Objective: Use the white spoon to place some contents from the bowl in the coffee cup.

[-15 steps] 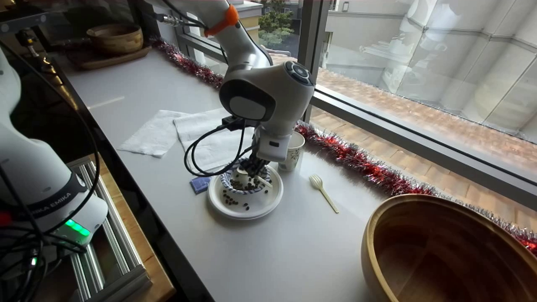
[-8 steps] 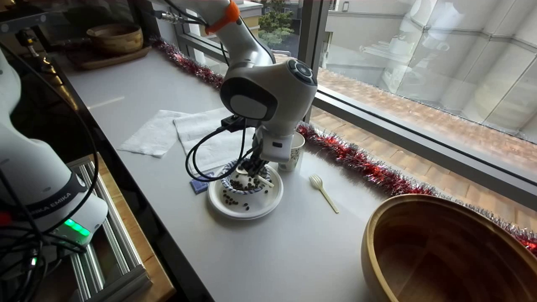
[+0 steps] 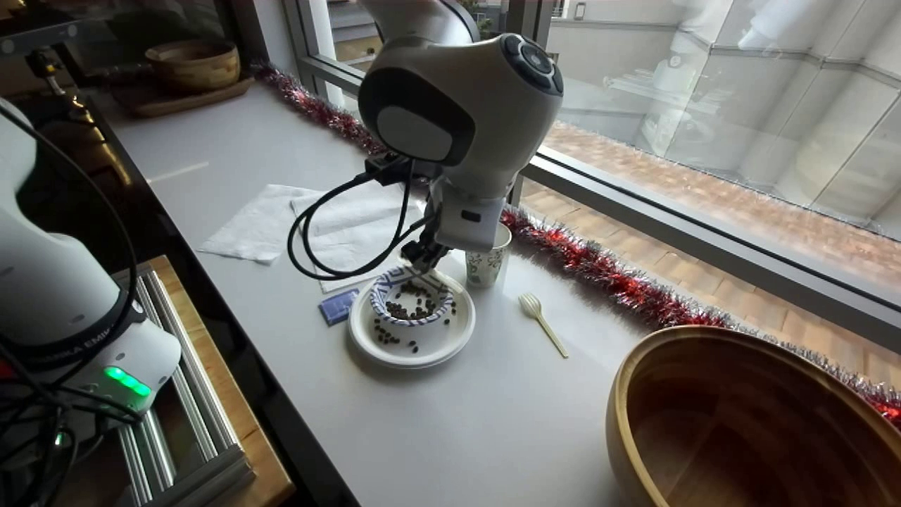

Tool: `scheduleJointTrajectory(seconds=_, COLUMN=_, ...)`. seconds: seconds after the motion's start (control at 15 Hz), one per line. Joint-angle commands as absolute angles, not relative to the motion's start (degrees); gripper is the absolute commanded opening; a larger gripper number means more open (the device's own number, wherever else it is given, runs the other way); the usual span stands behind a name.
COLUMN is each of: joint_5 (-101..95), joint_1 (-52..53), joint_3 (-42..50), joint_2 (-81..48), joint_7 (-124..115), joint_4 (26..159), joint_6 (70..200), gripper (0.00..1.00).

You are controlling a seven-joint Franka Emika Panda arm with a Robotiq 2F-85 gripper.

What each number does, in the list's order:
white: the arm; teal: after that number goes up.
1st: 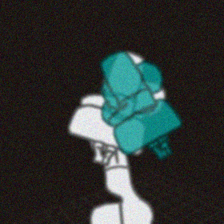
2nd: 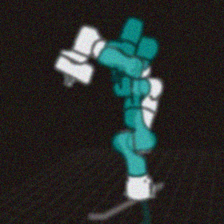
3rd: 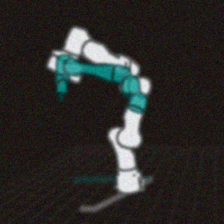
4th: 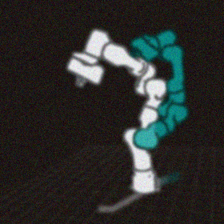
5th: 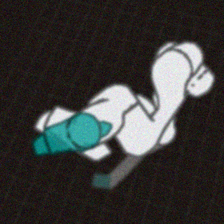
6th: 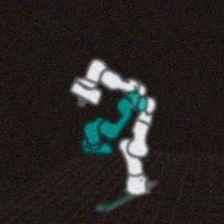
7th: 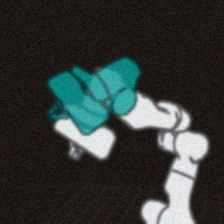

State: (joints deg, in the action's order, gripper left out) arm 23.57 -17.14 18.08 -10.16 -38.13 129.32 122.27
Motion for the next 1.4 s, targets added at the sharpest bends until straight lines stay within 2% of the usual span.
scheduleJointTrajectory(seconds=0.0, joint_5=29.3, joint_1=-17.8, joint_3=18.5, joint_2=-6.4, joint_7=-42.3, joint_4=128.2, joint_6=119.4, gripper=0.03)
scheduleJointTrajectory(seconds=0.27, joint_5=33.6, joint_1=-17.3, joint_3=18.2, joint_2=-7.2, joint_7=-50.8, joint_4=125.0, joint_6=121.9, gripper=0.03)
scheduleJointTrajectory(seconds=0.8, joint_5=31.3, joint_1=-14.7, joint_3=16.6, joint_2=-10.7, joint_7=-64.7, joint_4=123.2, joint_6=136.6, gripper=0.03)
scheduleJointTrajectory(seconds=1.33, joint_5=15.9, joint_1=-7.8, joint_3=18.0, joint_2=-15.2, joint_7=-78.9, joint_4=127.2, joint_6=156.5, gripper=0.03)
